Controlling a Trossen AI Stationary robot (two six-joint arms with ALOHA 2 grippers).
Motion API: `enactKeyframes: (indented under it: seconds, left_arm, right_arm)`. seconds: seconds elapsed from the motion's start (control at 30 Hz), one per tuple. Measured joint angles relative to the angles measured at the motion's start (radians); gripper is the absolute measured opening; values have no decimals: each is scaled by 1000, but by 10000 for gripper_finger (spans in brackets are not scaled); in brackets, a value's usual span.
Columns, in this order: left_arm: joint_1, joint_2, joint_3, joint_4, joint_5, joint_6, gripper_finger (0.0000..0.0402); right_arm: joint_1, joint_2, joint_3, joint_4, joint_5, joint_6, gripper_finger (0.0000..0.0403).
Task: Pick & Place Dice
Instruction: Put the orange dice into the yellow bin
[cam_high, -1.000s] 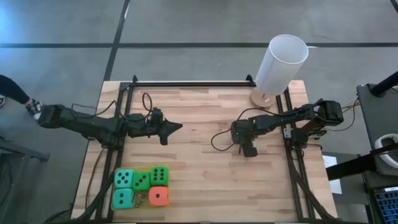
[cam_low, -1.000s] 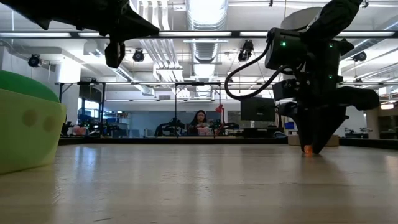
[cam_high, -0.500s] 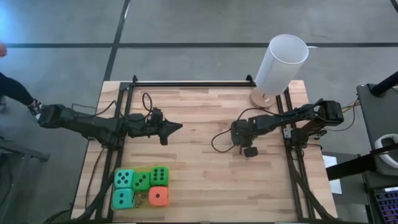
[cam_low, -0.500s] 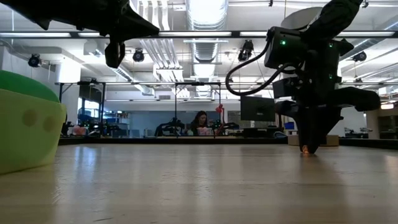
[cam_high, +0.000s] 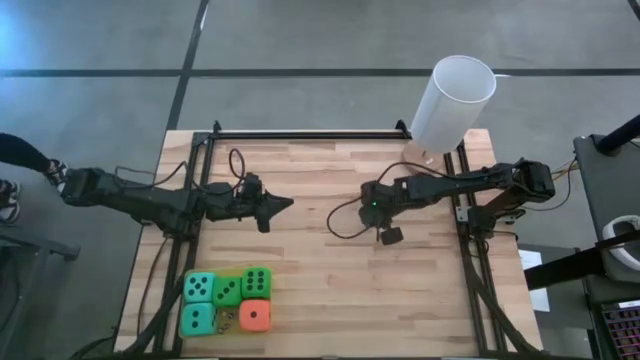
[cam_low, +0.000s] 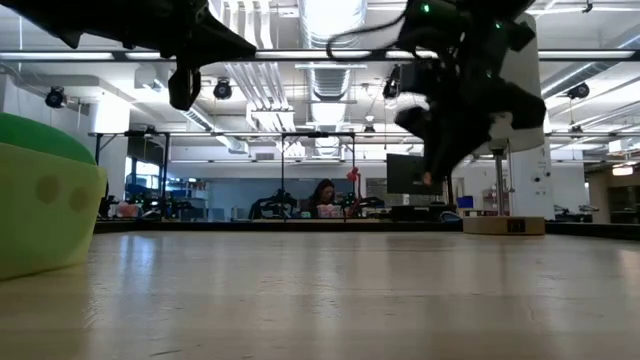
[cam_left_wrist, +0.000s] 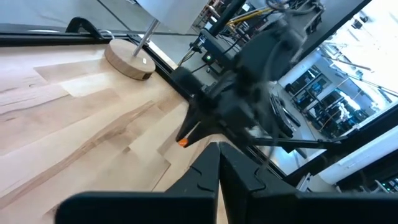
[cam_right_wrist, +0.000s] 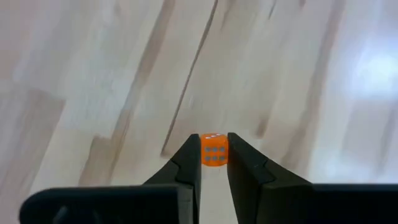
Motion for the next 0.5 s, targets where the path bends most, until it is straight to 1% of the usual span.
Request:
enactKeyframes:
  seconds: [0.1, 0.27, 0.4, 0.5]
  left_arm:
    - [0, 0, 0, -3, 0, 0, 26]
    - [0, 0, 0, -57, 0, -24, 68]
    - [0, 2, -1, -70, 1, -139, 99]
    - [0, 2, -1, -70, 0, -159, 112]
  right_arm:
    - [6, 0, 56, 2, 0, -51, 43]
    - [16, 0, 145, 32, 0, -128, 43]
    - [17, 0, 180, 143, 24, -173, 43]
    - [16, 0, 167, 282, 29, -204, 43]
